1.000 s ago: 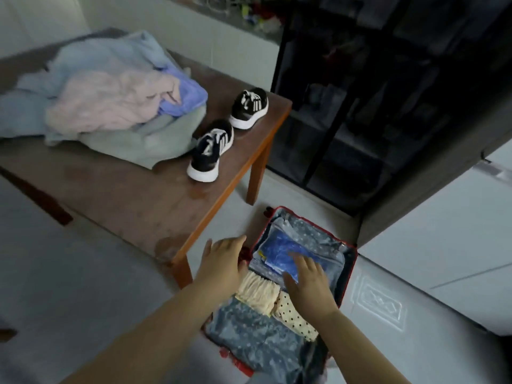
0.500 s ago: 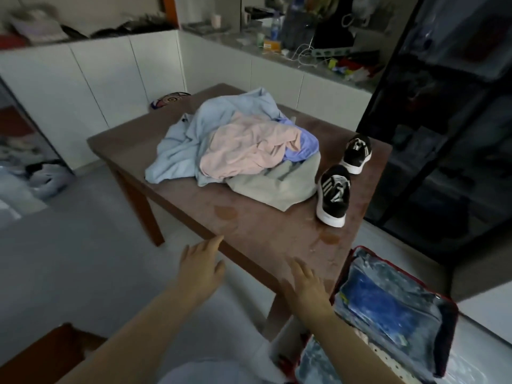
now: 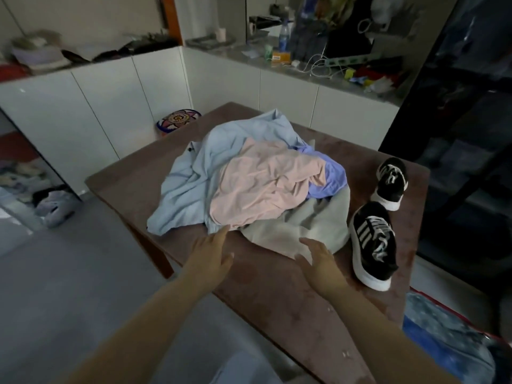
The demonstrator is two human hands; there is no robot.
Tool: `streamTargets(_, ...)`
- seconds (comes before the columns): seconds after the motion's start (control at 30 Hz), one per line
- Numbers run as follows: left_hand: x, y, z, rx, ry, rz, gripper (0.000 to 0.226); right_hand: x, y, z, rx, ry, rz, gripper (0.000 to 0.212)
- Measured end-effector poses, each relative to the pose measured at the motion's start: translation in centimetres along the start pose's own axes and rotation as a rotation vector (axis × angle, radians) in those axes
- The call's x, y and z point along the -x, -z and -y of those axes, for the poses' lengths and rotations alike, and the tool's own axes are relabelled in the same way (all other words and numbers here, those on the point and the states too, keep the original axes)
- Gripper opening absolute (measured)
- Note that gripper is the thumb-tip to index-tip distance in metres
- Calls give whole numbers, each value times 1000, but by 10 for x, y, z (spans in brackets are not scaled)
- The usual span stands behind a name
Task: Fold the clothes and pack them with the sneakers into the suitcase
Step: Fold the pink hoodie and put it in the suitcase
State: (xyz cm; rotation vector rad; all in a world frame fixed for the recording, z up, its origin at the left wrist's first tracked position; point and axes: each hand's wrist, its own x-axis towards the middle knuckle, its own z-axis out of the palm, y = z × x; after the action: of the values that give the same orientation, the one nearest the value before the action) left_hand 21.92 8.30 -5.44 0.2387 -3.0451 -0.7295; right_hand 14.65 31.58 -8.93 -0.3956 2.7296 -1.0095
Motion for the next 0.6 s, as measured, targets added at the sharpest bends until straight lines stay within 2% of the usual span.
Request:
streamTargets(0.07, -28, 7, 14, -7, 21, -8, 69, -28, 0, 9, 23, 18, 21, 42)
streamTargets(0.2, -89, 10, 27, -37, 0, 37, 70, -82, 2, 23, 73, 53, 66, 53)
streamTargets(0.37, -173, 19, 36, -61, -106, 68, 72, -162, 14, 40, 171, 42, -37, 46)
streamTargets(0.47, -224, 26, 50, -34, -157, 93, 72, -209, 23, 49, 200, -46, -150, 49)
streamTargets(0.6, -283, 40, 71, -9, -233, 103, 75, -267, 28, 55, 282, -299, -243, 60)
